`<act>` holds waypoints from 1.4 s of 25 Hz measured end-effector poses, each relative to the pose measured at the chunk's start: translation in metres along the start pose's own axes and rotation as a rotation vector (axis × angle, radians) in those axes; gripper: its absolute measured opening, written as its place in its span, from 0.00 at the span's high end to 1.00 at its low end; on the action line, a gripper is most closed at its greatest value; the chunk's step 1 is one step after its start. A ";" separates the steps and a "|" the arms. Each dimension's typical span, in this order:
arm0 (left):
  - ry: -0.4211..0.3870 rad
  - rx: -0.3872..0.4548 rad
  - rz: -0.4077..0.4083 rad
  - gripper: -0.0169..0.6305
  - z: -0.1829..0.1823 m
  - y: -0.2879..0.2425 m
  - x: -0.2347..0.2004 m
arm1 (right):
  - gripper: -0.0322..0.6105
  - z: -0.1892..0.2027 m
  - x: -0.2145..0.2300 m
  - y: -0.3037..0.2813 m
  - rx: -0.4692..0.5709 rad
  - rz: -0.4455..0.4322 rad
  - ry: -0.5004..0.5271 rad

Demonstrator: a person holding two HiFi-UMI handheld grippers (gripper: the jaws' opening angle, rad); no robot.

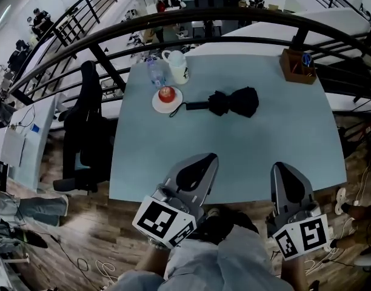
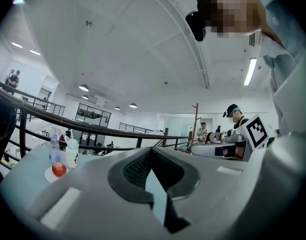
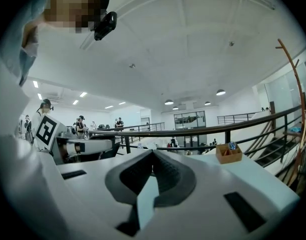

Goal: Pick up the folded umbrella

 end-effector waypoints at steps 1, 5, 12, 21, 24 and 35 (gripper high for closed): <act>-0.003 0.002 0.003 0.97 0.000 -0.002 -0.002 | 0.95 0.000 0.001 -0.001 -0.004 0.003 -0.001; -0.008 -0.008 0.001 0.97 0.000 -0.012 -0.008 | 0.95 -0.002 0.008 -0.009 -0.010 0.001 -0.008; -0.022 -0.052 -0.039 0.97 0.010 -0.042 -0.020 | 0.95 -0.005 0.040 -0.040 -0.016 -0.041 -0.034; 0.020 -0.092 -0.058 0.96 0.028 -0.108 -0.043 | 0.95 -0.003 0.094 -0.076 -0.069 -0.099 -0.063; -0.004 -0.105 -0.059 0.96 0.031 -0.131 -0.053 | 0.95 -0.003 0.113 -0.087 -0.090 -0.109 -0.061; -0.185 -0.250 -0.022 0.78 0.057 -0.207 -0.087 | 0.95 0.003 0.162 -0.122 -0.156 -0.169 -0.058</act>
Point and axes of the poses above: the fingertips, and each gripper's own axes: y backward along the fingers, x to its right, z out of its underside, the point moved 7 cm from there along y, backward along the fingers, and after that the axes turned 10 degrees about -y, right-handed, at the moved point
